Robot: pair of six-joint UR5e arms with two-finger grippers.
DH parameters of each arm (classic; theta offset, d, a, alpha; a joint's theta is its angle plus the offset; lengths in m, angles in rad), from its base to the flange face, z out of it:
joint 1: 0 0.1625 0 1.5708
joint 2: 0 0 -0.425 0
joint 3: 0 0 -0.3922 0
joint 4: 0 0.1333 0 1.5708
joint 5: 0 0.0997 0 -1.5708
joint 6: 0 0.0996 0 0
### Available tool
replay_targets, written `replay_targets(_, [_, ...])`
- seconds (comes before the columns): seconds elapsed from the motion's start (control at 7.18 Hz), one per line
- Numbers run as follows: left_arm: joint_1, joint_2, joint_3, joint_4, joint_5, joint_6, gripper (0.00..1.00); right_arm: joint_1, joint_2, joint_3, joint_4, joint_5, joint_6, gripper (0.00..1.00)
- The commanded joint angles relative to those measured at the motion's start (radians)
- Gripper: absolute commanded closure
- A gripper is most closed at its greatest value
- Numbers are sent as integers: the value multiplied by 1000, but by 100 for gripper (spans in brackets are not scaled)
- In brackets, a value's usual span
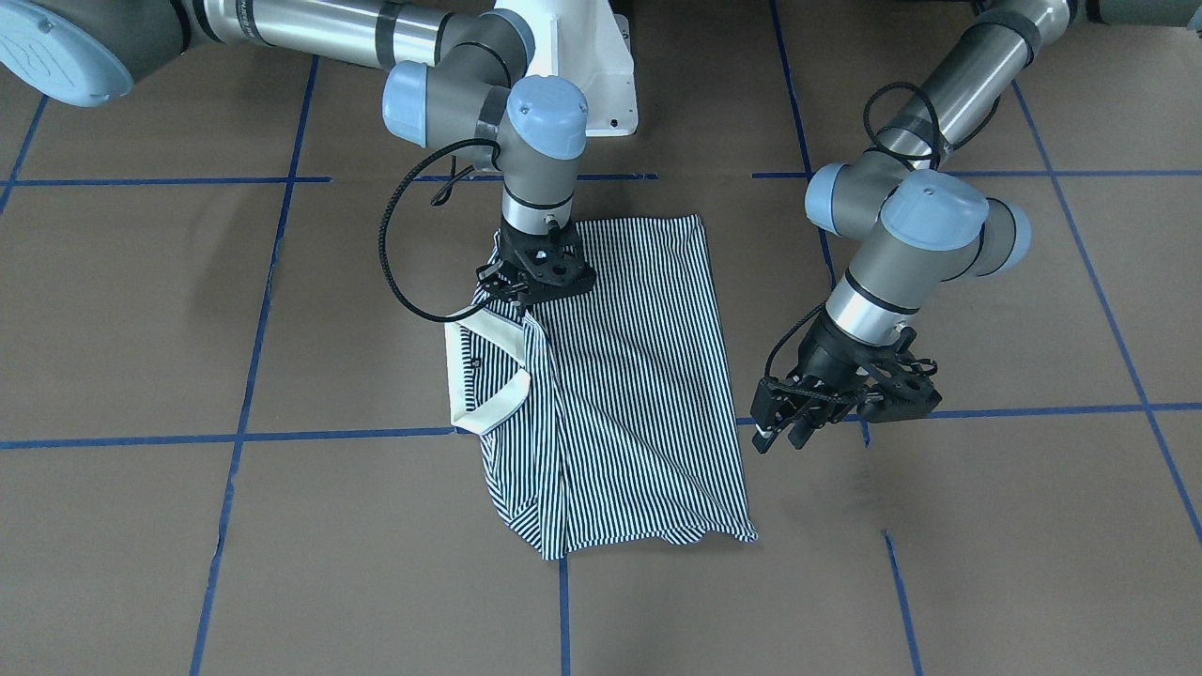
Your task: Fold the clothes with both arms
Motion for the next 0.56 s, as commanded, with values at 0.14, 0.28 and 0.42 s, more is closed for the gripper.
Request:
replay_targets(0.14, [0,0,-1,1,2,-17,41,2,-26,20,-3,1,1,19])
replay_targets(0.28, [0,0,1,1,2,-17,41,8,-29,20,-3,1,0,0])
replay_targets(0.42, [0,0,-1,1,2,-17,41,20,-61,40,0,6,-16,0])
